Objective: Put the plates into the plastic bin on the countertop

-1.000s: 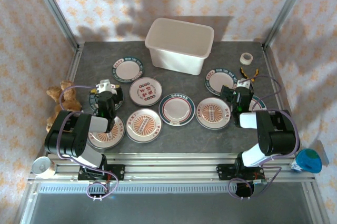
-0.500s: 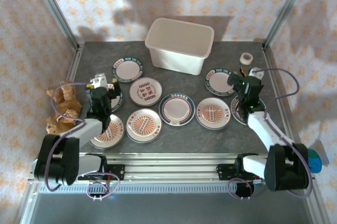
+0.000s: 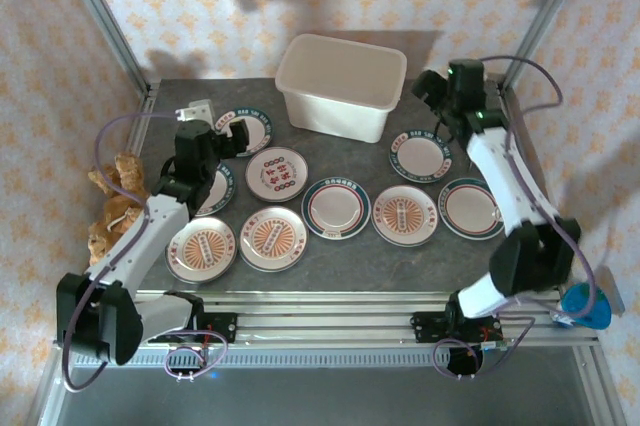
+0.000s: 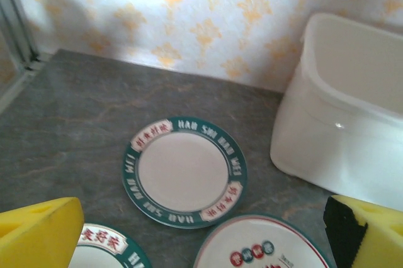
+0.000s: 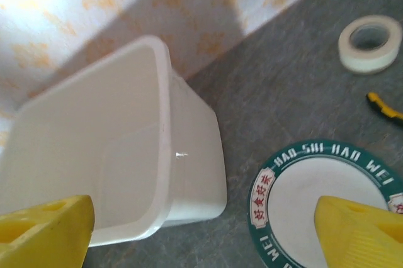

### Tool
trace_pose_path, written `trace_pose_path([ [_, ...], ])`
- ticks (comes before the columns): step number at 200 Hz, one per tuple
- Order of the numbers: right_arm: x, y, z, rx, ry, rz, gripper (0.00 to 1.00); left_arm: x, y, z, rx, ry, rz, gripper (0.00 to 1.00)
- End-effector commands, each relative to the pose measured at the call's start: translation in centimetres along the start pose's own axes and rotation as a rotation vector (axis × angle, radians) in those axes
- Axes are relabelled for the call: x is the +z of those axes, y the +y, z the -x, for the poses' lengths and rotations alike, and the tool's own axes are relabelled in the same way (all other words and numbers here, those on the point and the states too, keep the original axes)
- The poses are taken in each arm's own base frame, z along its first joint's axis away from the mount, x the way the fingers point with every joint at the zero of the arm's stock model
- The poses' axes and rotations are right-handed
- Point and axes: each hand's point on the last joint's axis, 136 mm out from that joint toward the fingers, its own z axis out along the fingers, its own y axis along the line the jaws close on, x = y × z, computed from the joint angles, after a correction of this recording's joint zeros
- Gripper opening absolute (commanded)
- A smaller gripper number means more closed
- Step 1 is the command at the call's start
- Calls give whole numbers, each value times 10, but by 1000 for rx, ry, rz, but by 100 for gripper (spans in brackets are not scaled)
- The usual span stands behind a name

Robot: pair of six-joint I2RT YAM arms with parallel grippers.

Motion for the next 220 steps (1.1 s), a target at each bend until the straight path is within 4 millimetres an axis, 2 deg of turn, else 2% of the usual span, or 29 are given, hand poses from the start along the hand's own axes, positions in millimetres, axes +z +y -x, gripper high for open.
trace_pose_path([
  [1,23,-1,-16,-29,130,-104,89,5,-6,-11,6,115,6,99],
  [36,74,6,-11,-73,162,-156,85,13,-7,0,48,180,50,99],
  [88,119,15,-18,-147,208,-165,81,19,-14,17,109,175,46,99],
  [123,135,12,-26,-208,252,-187,78,28,-15,18,146,210,62,99],
  [153,145,10,-29,-249,263,-196,71,34,-21,17,136,241,43,99],
  [198,147,11,-33,-322,272,-196,66,38,-23,11,132,264,32,99],
  [220,147,11,-35,-353,281,-199,60,40,-24,5,134,285,28,99],
])
